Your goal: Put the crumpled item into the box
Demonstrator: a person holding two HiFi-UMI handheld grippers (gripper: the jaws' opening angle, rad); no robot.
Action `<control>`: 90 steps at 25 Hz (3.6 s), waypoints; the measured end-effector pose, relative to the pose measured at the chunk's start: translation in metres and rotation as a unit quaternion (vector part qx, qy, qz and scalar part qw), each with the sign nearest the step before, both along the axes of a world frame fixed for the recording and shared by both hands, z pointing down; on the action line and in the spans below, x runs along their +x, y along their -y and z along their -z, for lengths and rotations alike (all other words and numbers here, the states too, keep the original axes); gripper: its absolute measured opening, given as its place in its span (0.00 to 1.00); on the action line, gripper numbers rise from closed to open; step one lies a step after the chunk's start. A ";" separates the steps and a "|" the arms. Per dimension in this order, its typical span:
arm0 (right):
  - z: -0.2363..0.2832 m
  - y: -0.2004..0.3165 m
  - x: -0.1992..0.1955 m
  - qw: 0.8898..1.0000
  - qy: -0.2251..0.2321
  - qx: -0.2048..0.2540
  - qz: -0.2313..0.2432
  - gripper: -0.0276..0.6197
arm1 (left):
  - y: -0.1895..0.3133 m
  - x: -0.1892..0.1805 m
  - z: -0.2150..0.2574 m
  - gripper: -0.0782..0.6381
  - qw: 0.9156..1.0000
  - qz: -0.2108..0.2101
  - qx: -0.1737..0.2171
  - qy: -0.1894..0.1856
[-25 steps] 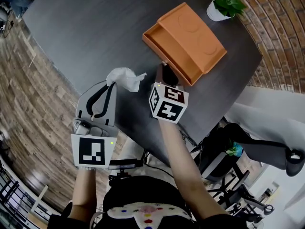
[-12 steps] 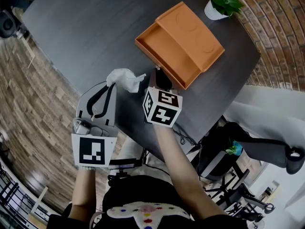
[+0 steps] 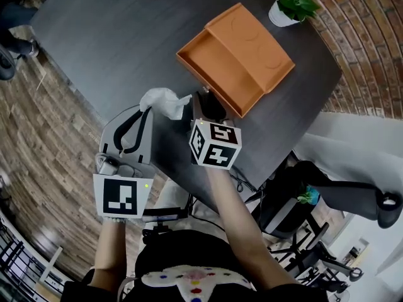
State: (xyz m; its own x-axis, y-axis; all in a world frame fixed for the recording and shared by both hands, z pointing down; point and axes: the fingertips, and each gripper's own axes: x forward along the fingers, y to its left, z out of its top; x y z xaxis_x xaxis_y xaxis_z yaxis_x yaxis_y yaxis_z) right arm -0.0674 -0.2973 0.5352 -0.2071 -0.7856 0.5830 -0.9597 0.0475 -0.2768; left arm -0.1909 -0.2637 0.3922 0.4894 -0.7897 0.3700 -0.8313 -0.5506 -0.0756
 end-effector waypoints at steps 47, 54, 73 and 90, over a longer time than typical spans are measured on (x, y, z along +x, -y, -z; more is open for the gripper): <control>0.268 -0.157 0.216 0.959 -0.086 0.271 -0.016 0.06 | -0.078 0.101 0.149 0.13 0.993 -0.021 0.116 -0.016; 0.262 -0.160 0.219 0.961 -0.081 0.265 -0.021 0.06 | -0.064 0.114 0.143 0.13 0.993 -0.051 0.111 -0.006; 0.238 -0.168 0.222 0.968 -0.069 0.232 -0.064 0.06 | 0.026 0.170 0.026 0.13 0.975 -0.203 0.016 0.083; 0.206 -0.181 0.241 0.972 -0.078 0.195 -0.102 0.06 | 0.063 0.202 -0.103 0.13 0.886 -0.359 -0.158 0.246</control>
